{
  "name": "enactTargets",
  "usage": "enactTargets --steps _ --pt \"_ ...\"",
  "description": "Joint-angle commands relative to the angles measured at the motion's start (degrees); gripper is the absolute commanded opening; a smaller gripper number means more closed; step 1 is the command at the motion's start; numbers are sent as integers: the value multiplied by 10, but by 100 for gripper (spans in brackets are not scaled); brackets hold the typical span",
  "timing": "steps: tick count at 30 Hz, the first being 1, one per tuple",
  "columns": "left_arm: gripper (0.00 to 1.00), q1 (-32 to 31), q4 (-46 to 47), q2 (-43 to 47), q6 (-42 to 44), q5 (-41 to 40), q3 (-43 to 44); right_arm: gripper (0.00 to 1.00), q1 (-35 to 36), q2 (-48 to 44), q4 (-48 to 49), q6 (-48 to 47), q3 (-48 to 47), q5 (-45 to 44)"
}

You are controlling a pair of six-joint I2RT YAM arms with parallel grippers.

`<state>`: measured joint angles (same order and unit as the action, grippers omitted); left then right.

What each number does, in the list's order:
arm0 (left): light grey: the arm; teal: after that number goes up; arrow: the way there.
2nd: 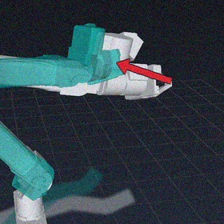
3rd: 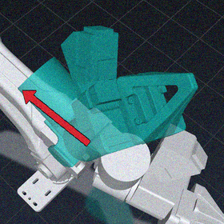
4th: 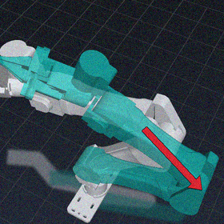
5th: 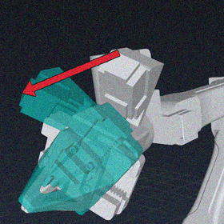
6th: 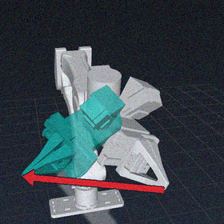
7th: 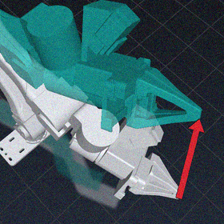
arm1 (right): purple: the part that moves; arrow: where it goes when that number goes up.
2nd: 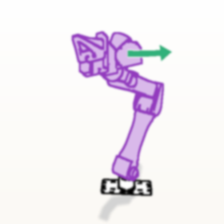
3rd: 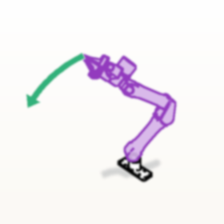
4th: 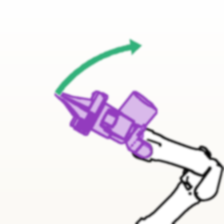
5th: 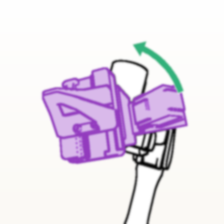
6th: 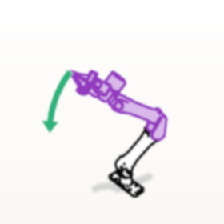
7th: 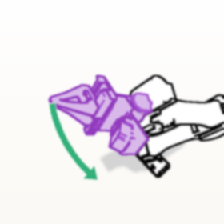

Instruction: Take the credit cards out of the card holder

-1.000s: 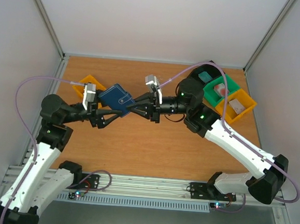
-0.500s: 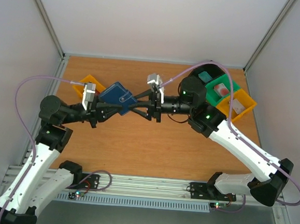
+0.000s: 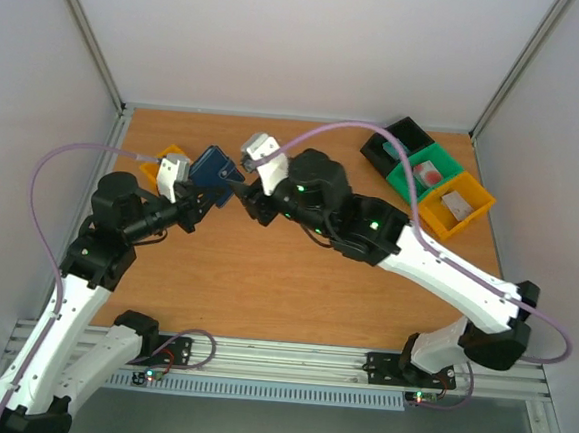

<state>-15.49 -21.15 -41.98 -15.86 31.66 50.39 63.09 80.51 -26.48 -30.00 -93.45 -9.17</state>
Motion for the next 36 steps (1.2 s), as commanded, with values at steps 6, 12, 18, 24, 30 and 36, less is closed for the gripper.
enactTargets --steps 6,12,18,24,30,36 --pt "0 -2 6 4 27 -13 20 57 16 128 -105 -33 -132 -17" --pt "0 -3 22 6 20 5 15 45 16 162 -100 -38 -148 -61" --pt "0 -3 30 12 20 38 9 37 15 180 -87 -44 -148 -100" --pt "0 -3 42 15 26 62 6 24 11 192 -76 -52 -150 -157" --pt "0 -3 36 20 26 86 1 2 -23 184 -80 -36 -140 -205" --pt "0 -3 1 22 26 67 -7 1 -123 100 -101 -4 -66 -170"
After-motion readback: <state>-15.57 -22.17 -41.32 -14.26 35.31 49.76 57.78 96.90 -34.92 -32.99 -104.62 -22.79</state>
